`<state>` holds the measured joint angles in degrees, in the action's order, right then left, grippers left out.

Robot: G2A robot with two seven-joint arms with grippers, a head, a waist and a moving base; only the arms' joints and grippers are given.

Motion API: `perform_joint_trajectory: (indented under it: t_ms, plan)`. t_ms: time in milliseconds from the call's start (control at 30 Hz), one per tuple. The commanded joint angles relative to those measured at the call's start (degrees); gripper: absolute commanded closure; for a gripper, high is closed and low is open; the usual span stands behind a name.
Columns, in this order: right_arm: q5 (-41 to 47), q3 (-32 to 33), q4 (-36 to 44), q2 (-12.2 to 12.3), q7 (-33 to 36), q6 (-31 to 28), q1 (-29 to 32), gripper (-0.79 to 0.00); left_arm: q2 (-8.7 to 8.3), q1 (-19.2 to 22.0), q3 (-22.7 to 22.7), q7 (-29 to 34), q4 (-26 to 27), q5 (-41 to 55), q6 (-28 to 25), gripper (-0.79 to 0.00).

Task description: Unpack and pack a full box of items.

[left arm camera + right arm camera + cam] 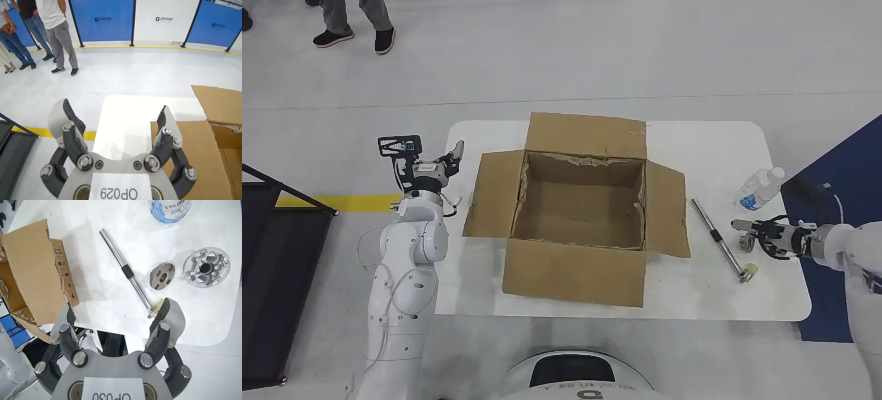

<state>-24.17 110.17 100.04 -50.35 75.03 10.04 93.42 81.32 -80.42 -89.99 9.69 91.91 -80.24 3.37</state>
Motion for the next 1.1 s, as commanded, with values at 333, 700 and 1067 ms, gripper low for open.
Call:
perform_joint_trajectory:
  t_ms: [333, 700, 1067]
  plan:
    - [-14.69, -10.48, -2.58, -0.21, -6.73, 9.02, -2.84, -0.785, 0.0, 0.0, 0.0, 0.0, 0.0, 0.0, 0.0, -0.785]
    - [-26.23, -20.33, -8.79, -0.94, -8.13, 16.1, -8.37, -0.606, 0.0, 0.0, 0.0, 0.0, 0.0, 0.0, 0.0, -0.785]
    - [-27.53, -22.43, -11.59, -1.53, -7.92, 17.72, -10.9, -0.372, 0.0, 0.0, 0.0, 0.0, 0.0, 0.0, 0.0, -0.785]
